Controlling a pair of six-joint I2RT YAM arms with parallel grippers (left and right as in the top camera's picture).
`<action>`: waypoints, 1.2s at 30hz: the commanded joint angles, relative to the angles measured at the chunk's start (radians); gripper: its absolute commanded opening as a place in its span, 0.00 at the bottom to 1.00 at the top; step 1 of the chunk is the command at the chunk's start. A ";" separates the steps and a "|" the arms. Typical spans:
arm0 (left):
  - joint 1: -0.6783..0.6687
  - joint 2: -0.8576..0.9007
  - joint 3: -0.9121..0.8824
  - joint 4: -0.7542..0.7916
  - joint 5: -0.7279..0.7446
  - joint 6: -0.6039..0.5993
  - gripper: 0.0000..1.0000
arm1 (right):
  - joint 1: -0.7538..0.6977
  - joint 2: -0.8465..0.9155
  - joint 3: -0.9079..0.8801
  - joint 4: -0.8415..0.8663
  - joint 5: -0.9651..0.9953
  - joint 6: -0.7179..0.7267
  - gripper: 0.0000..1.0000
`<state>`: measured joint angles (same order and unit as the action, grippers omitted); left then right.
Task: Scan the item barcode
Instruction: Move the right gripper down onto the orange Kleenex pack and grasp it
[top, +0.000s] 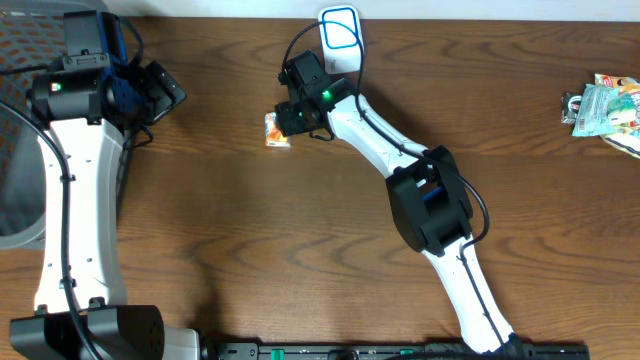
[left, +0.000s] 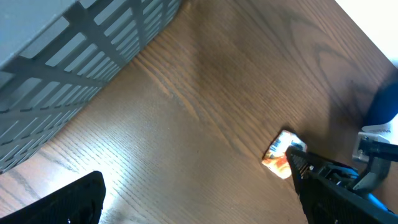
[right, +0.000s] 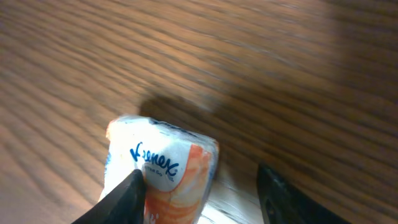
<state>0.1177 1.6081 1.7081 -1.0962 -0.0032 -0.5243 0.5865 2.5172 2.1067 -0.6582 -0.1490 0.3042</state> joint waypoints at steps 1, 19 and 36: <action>0.003 -0.006 0.002 -0.002 -0.006 -0.005 0.98 | -0.030 -0.010 -0.023 -0.060 0.188 -0.042 0.54; 0.003 -0.006 0.002 -0.002 -0.006 -0.005 0.98 | -0.024 -0.094 -0.028 -0.135 0.037 0.021 0.62; 0.003 -0.006 0.002 -0.002 -0.006 -0.005 0.98 | -0.050 -0.142 -0.115 -0.088 -0.090 0.190 0.66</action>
<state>0.1177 1.6081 1.7081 -1.0962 -0.0029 -0.5243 0.5388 2.4008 2.0499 -0.7761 -0.2245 0.4149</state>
